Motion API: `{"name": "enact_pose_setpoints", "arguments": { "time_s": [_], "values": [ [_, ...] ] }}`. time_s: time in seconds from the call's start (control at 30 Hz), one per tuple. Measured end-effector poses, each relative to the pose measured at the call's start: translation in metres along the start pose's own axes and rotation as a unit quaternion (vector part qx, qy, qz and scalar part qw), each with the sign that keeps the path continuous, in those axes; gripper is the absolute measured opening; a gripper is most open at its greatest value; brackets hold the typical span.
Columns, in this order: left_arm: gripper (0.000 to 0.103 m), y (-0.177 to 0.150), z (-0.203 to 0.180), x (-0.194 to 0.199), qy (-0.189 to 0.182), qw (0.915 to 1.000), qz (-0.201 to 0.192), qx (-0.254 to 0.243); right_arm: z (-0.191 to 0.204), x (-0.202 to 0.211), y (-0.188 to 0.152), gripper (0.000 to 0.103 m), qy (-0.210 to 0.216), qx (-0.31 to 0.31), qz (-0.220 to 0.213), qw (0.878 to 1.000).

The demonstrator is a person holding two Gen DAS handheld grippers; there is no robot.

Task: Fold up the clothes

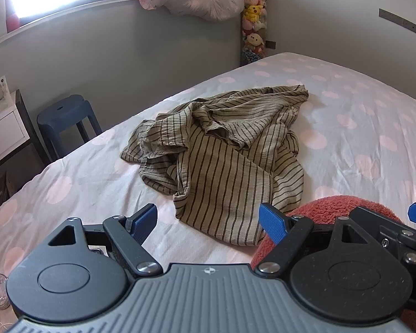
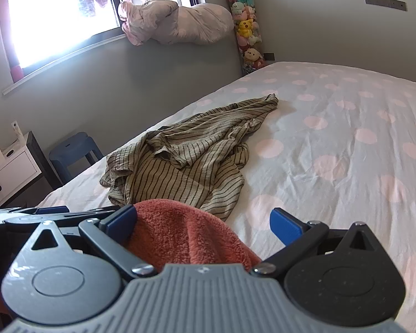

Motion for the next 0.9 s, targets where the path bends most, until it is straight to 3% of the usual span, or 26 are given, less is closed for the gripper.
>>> {"name": "enact_pose_setpoints", "arguments": {
  "time_s": [0.9],
  "values": [
    [0.08,-0.002,0.0022,-0.0012,-0.007,1.0,0.0,0.005,-0.0005,0.0006,-0.0007,0.102,0.002,0.005,-0.007,1.0]
  ]
}}
Point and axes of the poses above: each gripper's, at about its wrist camera, not at the fingertips, and x roughly against the way its jaws point, z to its left, y to its top, the point moved 7 cm from there along -x, roughly the way its jaws point, and after that the axes turned 1 degree about y, right-handed, at the moved point
